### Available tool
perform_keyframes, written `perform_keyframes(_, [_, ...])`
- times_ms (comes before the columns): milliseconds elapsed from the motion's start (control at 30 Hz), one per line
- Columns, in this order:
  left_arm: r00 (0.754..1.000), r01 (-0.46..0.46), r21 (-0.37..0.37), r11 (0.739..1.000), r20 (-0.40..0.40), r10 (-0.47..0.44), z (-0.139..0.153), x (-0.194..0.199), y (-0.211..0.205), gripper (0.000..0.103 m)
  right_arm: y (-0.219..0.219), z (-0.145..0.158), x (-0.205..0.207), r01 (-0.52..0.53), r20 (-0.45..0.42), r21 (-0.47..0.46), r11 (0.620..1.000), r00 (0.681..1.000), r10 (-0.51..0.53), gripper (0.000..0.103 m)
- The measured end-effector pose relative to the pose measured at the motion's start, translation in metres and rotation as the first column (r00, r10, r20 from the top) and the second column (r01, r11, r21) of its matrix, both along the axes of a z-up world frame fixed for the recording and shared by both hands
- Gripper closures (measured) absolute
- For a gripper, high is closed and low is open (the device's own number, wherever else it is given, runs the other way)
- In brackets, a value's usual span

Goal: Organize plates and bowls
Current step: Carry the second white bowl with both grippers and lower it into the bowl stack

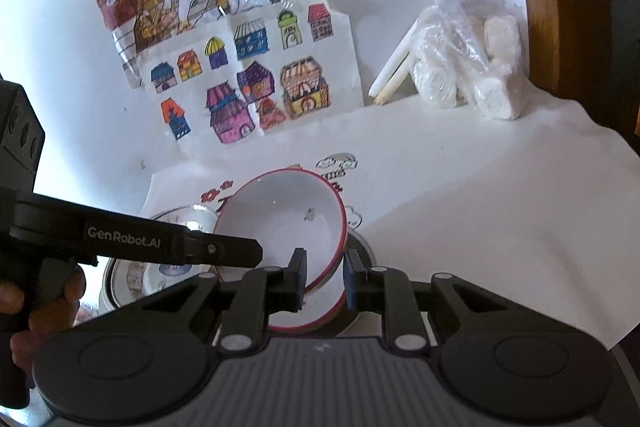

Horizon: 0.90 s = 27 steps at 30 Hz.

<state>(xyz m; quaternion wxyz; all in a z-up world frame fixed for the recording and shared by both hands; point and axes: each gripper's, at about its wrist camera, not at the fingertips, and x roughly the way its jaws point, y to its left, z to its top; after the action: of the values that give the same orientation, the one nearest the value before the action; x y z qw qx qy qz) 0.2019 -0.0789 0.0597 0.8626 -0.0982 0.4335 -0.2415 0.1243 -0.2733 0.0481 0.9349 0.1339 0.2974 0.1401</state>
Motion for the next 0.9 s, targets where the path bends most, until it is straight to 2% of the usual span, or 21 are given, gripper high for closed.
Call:
perform_keyframes(467, [1.0,0.003,0.05,0.999,-0.012,-0.002,-0.011,-0.001,0.001,0.087,0.012,-0.01,0.006,-0.028,-0.046,-0.035,0.999,0.999,0.026,0.081])
perform_keyframes(900, [0.999,0.019,0.116,0.993,0.026,-0.022,-0.012,-0.004,-0.008,0.084,0.013,-0.015,0.008,-0.032,-0.056,-0.029,0.999,0.998,0.03,0.081])
